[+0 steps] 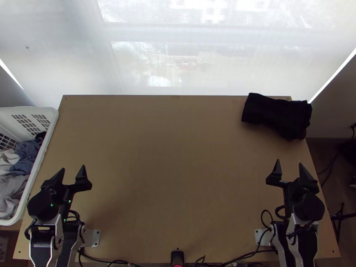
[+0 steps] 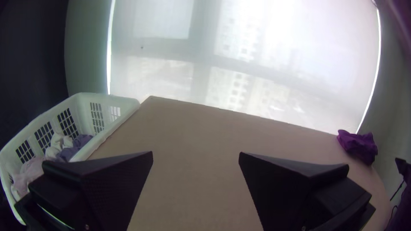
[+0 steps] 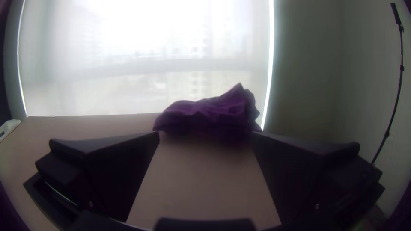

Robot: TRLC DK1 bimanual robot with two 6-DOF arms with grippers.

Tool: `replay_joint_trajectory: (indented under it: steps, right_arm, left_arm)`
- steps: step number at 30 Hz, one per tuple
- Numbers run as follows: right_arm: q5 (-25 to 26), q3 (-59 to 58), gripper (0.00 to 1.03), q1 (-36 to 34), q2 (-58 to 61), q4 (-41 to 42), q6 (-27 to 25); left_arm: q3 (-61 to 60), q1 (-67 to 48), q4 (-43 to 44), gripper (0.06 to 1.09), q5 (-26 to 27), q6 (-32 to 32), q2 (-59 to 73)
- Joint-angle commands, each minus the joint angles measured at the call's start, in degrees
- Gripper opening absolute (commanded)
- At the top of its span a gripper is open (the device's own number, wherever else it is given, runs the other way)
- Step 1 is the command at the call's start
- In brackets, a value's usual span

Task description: Fold the t-shirt

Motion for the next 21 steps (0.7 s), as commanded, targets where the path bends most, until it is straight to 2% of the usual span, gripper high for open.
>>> replay_joint_trajectory:
  steps: [1,3,21]
  right_arm:
    - [0.77,-5.71,0.99,-6.37,-3.81,-0.38,3.34]
    - [0.77,-5.71,0.99,-6.19,-3.81,-0.38,3.34]
    - [0.68,-5.71,0.99,-6.19,-3.81,-0.38,3.34]
  left_arm:
    - [-4.44,3.63,-2.55,1.04,-0.10,-6.23,-4.10]
    - [-4.17,3.90,-4.75,1.04,-0.01,-6.15,-4.27]
    - [-4.09,4.51,-4.75,1.04,-0.01,-6.23,-4.27]
